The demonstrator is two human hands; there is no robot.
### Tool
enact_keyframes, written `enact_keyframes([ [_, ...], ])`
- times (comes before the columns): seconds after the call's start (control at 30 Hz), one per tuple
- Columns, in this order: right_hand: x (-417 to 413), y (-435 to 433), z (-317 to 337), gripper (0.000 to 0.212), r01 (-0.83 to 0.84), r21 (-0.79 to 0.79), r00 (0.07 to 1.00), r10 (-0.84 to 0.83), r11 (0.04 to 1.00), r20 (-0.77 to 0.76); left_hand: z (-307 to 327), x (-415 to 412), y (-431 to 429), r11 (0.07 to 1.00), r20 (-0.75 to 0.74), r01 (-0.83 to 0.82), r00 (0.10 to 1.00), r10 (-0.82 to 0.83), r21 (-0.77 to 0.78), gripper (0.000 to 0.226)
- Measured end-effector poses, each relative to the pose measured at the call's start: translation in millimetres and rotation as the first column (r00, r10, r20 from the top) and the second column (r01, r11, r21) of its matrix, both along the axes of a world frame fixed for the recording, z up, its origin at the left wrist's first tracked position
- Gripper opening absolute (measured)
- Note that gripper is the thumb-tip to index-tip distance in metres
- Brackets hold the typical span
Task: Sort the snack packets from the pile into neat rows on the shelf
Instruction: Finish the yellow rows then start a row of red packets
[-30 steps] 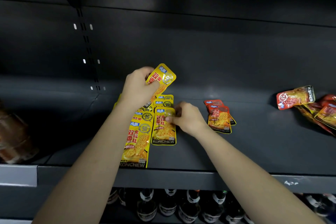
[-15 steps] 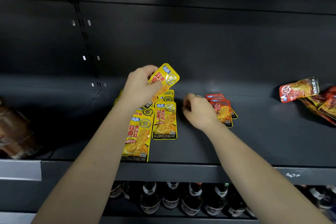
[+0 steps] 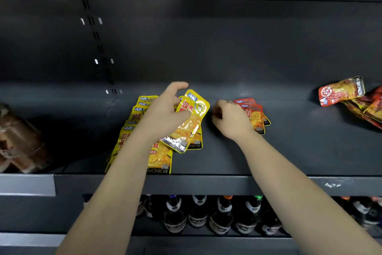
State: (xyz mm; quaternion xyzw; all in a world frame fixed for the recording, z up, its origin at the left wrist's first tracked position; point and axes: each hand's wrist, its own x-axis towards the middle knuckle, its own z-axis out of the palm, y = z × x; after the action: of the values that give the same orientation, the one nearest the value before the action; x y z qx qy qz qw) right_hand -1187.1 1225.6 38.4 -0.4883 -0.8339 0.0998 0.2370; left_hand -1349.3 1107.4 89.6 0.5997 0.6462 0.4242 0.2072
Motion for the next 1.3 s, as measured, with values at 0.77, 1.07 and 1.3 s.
enact_keyframes([
  [0.77,-1,4,-8,0.011,-0.005,-0.037,0.999,0.003,0.999,-0.054,-30,6,-8,0.977,-0.402,-0.178,0.908,0.116,-0.121,0.068],
  [1.07,-1,3,-7,0.012,0.002,-0.025,0.999,-0.003,1.0,-0.043,-27,10,-5,0.968,-0.576,-0.234,0.805,0.142,-0.088,0.076],
  [1.3,1,0,3,0.017,-0.026,-0.022,1.0,0.026,0.999,-0.003,-15,13,2,0.968,-0.601,-0.227,0.79,0.119,-0.108,0.07],
])
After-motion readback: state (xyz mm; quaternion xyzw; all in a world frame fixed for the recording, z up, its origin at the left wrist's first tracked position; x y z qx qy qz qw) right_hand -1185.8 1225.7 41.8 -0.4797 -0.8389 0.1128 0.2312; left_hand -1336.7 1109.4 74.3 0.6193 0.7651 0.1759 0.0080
